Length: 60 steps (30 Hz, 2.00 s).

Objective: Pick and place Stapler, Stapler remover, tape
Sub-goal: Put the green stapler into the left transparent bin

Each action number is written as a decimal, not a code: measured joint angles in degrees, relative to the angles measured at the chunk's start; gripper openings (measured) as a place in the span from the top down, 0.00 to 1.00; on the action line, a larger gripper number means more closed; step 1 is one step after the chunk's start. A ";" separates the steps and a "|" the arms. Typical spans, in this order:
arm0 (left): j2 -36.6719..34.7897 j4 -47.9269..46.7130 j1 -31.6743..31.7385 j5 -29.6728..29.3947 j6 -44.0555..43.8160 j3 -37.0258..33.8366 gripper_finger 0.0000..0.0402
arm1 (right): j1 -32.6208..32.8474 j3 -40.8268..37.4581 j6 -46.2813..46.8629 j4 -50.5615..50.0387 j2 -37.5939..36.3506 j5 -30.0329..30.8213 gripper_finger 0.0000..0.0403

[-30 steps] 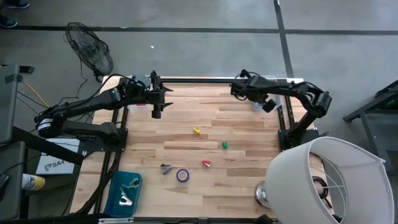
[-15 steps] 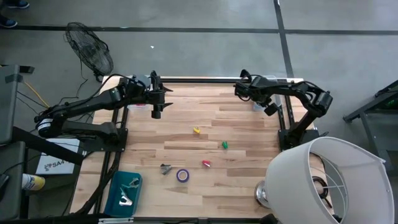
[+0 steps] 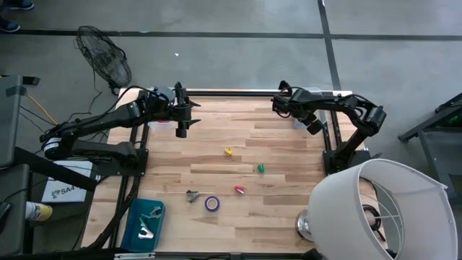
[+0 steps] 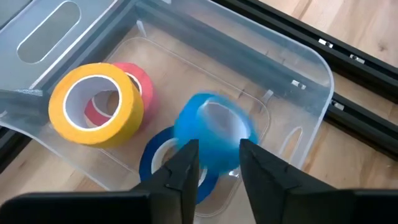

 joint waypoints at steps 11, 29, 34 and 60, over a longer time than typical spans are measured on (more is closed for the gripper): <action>0.00 -0.25 0.00 -0.01 0.00 0.00 0.36 | 0.17 1.35 -8.04 0.53 0.00 0.34 0.67; 0.00 -1.11 0.00 -0.02 0.00 0.00 0.36 | 9.09 7.52 -66.68 33.22 0.00 5.68 0.67; 0.00 -1.11 0.00 -0.04 0.00 0.00 0.36 | 13.17 7.52 -81.20 44.73 0.00 -1.99 0.67; 0.02 -4.57 -0.02 1.31 -5.71 0.02 0.36 | 24.02 7.52 -78.33 30.14 0.00 -26.23 0.58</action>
